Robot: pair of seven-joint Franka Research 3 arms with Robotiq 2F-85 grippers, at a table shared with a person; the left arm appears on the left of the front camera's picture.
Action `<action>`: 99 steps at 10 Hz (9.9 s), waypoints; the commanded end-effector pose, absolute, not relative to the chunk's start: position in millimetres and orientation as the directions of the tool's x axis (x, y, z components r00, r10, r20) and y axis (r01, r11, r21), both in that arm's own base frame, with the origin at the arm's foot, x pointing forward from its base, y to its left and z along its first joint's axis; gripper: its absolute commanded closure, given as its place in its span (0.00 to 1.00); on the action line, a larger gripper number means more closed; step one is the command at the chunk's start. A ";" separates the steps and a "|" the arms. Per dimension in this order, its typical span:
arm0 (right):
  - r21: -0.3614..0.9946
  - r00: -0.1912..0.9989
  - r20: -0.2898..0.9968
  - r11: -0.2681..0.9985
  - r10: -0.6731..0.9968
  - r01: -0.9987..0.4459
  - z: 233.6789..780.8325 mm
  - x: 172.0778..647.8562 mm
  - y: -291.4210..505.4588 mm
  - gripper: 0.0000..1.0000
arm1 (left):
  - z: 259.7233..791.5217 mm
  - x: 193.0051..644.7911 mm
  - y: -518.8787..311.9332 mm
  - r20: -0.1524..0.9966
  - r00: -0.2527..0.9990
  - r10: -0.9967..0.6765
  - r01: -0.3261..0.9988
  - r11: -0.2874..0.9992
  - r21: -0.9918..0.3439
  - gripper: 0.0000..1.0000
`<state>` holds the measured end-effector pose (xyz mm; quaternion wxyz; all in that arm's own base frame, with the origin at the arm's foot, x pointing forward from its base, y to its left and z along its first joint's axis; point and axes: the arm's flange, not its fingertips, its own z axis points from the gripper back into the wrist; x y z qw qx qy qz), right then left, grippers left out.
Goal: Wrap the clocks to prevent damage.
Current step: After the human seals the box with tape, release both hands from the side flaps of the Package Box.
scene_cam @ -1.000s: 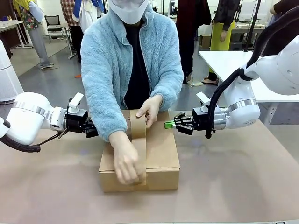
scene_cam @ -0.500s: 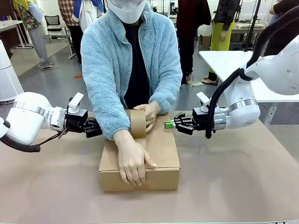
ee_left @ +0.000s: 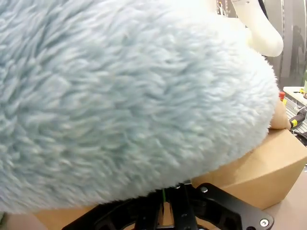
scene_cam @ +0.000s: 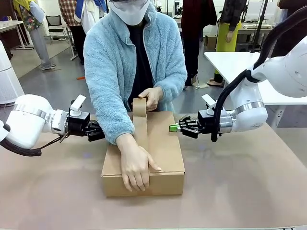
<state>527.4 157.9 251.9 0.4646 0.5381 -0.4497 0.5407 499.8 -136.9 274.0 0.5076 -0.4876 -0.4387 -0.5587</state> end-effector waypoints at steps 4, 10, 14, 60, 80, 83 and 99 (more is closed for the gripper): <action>0.006 0.003 1.000 -0.149 0.022 -0.989 249.8 524.6 159.5 0.99 | 271.4 500.2 -137.9 0.990 -0.009 -0.143 0.995 -0.095 -0.005 0.99; 0.006 0.003 1.000 -0.149 0.022 -0.989 249.8 524.6 159.5 0.99 | 271.4 500.2 -137.9 0.990 -0.009 -0.143 0.995 -0.095 -0.005 0.99; 0.006 0.003 1.000 -0.149 0.022 -0.989 249.8 524.6 159.5 0.99 | 271.4 500.2 -137.9 0.990 -0.009 -0.143 0.995 -0.095 -0.005 0.99; -0.054 0.050 0.818 0.162 0.573 -0.985 489.2 392.8 98.6 0.08 | 527.5 470.9 -79.9 0.615 0.101 -0.782 0.992 0.034 -0.120 0.13; -0.068 0.030 0.830 0.155 0.557 -0.986 487.4 392.5 96.0 0.00 | 524.7 473.4 -78.6 0.609 0.098 -0.787 0.992 0.028 -0.124 0.00; -0.085 0.017 0.880 0.192 0.475 -0.978 487.2 386.7 81.2 0.00 | 524.0 462.9 -75.6 0.692 0.092 -0.716 0.995 0.042 -0.089 0.00; -0.043 -0.016 0.996 0.293 0.093 -0.955 483.0 349.8 -24.8 0.00 | 556.7 417.9 54.8 0.950 0.128 -0.286 0.970 0.235 -0.060 0.00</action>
